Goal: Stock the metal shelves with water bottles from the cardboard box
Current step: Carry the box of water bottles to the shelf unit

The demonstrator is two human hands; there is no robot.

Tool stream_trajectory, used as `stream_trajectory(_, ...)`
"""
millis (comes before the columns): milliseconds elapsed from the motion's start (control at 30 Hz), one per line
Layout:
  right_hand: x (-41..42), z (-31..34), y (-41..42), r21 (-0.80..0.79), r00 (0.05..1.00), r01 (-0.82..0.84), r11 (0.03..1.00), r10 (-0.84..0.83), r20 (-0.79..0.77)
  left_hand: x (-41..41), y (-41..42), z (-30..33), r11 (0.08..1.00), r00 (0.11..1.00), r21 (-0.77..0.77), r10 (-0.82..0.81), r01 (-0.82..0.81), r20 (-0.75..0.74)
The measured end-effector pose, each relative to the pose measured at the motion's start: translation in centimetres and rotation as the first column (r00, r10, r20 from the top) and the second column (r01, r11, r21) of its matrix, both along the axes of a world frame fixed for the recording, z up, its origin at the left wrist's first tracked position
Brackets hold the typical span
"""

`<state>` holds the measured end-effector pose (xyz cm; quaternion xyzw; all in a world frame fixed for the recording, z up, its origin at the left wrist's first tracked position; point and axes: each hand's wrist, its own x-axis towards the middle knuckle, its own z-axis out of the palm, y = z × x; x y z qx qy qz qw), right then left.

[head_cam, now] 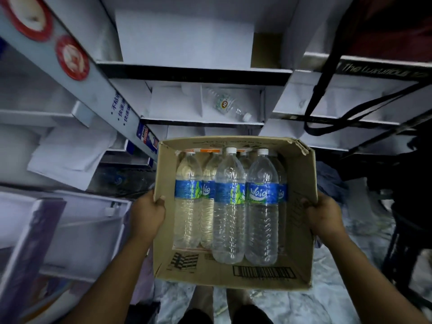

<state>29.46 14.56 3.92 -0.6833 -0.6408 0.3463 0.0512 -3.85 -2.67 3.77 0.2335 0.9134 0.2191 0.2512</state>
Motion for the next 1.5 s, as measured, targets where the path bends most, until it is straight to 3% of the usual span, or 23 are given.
stream_trajectory(333, 1.6, 11.0, -1.9, 0.031, 0.999, -0.035, 0.999, 0.036, -0.025, 2.6, -2.7, 10.5, 1.000, 0.999, 0.019, -0.007, 0.008, -0.035)
stream_trajectory(633, 2.8, 16.2, -3.6, 0.065, 0.995, -0.087, 0.994, 0.090, -0.050, 5.8, -6.3, 16.2, 0.997, 0.995, 0.025, 0.074, -0.073, -0.074)
stream_trajectory(900, 2.1, 18.6, -3.8, 0.069, 0.984, -0.161, 0.985, 0.165, -0.060, 7.9, -10.4, 18.0, 0.984, 0.978, 0.013, 0.180, -0.180, -0.109)
stream_trajectory(1200, 2.0, 20.0, -5.2, 0.067, 0.955, -0.291, 0.954, 0.294, -0.042, 10.8, -15.5, 19.1, 0.940, 0.937, 0.115, 0.333, -0.321, -0.105)
stream_trajectory(1500, 4.0, 22.1, -8.9, 0.088, 0.894, -0.441, 0.893, 0.445, -0.041, 17.9, -22.7, 20.9, 0.888, 0.879, 0.113, 0.457, -0.445, -0.133)
